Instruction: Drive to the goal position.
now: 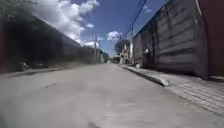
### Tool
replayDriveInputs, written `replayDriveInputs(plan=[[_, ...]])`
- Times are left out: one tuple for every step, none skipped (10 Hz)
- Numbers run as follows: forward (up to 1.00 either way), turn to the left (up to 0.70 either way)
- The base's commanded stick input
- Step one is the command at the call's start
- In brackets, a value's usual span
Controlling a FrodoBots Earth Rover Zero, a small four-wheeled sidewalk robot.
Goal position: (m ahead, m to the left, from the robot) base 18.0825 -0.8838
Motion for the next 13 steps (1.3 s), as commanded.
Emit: replayDriveInputs(plan=[[1.0, 0.0], [1.0, 0.0], [1.0, 0.0], [1.0, 0.0], [1.0, 0.0], [1.0, 0.0], [1.0, 0.0], [1.0, 0.0], [1.0, 0.0], [1.0, 0.0], [1.0, 0.0], [1.0, 0.0], [1.0, 0.0]])
